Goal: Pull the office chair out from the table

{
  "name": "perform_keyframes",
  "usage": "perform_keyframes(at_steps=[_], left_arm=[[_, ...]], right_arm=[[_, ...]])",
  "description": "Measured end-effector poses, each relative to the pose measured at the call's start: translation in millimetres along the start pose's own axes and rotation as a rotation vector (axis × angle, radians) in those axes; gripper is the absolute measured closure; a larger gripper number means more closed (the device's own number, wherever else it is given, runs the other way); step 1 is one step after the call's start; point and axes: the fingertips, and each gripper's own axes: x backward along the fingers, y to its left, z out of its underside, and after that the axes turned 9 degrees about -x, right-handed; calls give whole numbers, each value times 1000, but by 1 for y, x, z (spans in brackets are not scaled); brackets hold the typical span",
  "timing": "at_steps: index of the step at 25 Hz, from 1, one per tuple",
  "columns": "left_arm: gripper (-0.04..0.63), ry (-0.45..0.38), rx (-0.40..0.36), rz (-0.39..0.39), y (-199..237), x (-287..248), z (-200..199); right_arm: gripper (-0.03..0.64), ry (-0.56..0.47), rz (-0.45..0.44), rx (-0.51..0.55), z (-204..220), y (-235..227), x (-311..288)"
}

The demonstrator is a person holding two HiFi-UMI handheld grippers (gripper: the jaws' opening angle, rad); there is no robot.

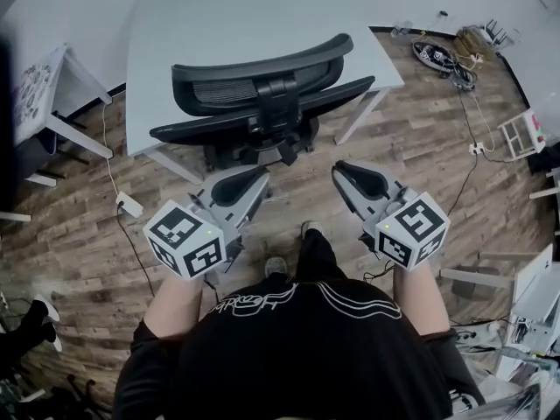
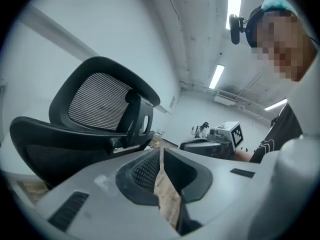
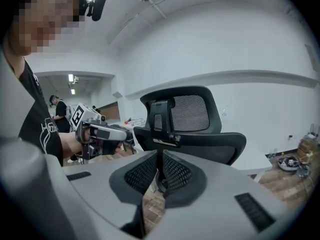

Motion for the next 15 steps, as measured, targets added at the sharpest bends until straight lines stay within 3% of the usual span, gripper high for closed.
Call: perform_keyframes(at_steps=[3,5,8,10,12,15], left_arm=[[588,11,-41,-60,12,5,-7],[586,21,-86,-92,19,10,-13],[584,21,-128,-155,31,17,-22],[563,18,-110,-216,45,24,-26],[502,12,-55,-268,62,31,-31],[482,-8,-15,-355,88,47,-41]], right_arm=[[572,-24,-41,40,-15,-10,-6],[492,-26,-77,76,-24,-15,-10],[453,-9,-116,129,-35,-27,-15],[435,-13,-124,166,-45,-36,-19],[418,-28,-121,198,-58,-44,-22],[395,-35,-87,245,-72,-66,-26]])
